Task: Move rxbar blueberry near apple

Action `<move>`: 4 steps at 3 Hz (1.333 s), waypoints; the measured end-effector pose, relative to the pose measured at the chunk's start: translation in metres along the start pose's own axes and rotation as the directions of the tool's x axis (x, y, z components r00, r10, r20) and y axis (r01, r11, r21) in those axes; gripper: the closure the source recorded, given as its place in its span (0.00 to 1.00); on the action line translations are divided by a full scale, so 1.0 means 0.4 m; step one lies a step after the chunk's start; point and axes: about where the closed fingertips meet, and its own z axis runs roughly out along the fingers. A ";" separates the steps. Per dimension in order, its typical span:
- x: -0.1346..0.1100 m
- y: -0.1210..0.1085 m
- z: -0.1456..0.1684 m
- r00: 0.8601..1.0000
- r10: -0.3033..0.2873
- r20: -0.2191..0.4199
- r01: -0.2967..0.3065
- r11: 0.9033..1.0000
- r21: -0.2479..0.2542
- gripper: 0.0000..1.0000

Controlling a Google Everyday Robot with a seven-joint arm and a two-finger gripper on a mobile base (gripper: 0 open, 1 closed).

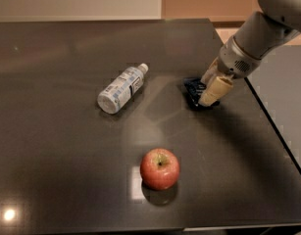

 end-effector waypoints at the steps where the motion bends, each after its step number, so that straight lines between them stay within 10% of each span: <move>1: -0.018 0.106 -0.015 0.998 -0.067 0.009 0.067 0.996 -0.063 1.00; 4: -0.037 0.370 -0.015 0.977 -0.206 0.055 0.213 0.958 -0.192 1.00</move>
Offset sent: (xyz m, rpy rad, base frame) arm -0.1330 0.0328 0.0137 0.0259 0.0825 0.2516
